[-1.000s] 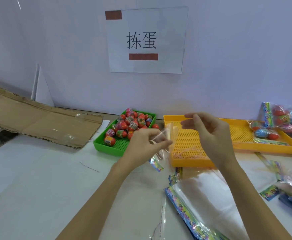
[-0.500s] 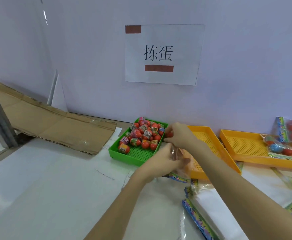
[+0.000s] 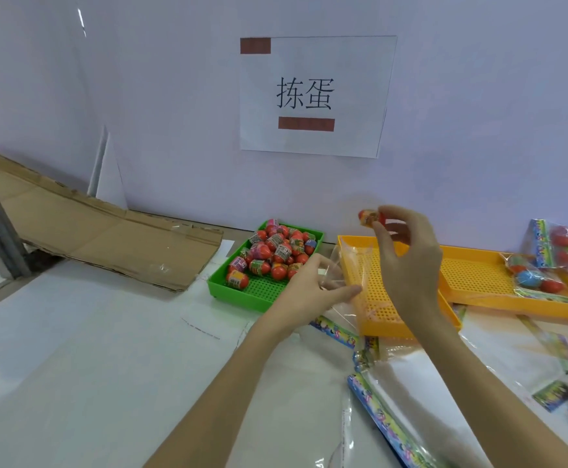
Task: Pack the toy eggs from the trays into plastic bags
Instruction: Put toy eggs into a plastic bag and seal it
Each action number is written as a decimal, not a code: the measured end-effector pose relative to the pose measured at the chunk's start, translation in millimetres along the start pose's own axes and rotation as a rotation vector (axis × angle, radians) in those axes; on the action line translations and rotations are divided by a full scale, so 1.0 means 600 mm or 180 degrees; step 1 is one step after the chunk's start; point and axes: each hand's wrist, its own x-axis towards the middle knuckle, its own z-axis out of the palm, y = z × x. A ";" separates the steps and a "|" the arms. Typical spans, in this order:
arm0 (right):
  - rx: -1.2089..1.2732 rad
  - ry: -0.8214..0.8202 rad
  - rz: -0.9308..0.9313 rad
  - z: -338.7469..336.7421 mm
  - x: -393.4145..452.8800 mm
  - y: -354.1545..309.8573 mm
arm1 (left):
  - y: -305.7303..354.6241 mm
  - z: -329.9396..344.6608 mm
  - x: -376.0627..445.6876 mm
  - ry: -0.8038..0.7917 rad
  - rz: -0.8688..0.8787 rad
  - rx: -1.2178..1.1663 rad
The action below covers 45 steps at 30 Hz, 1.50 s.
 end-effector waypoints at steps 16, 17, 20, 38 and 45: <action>-0.0180 -0.1137 -0.0452 -0.071 -0.023 -0.017 | 0.002 0.004 0.000 0.0486 0.0925 0.0802; -0.0182 -0.1184 -0.0458 -0.073 -0.021 -0.017 | 0.002 0.003 0.000 0.0540 0.0988 0.0858; -0.0239 -0.1221 -0.0483 -0.075 -0.020 -0.020 | 0.000 0.003 0.000 0.0592 0.1101 0.0985; 0.0170 -0.2249 0.0700 -0.065 -0.035 -0.040 | 0.000 0.010 -0.005 0.0567 0.1228 0.1469; 0.0559 -0.2455 0.0956 -0.053 -0.046 -0.047 | -0.004 0.010 -0.003 0.0601 0.0957 0.1445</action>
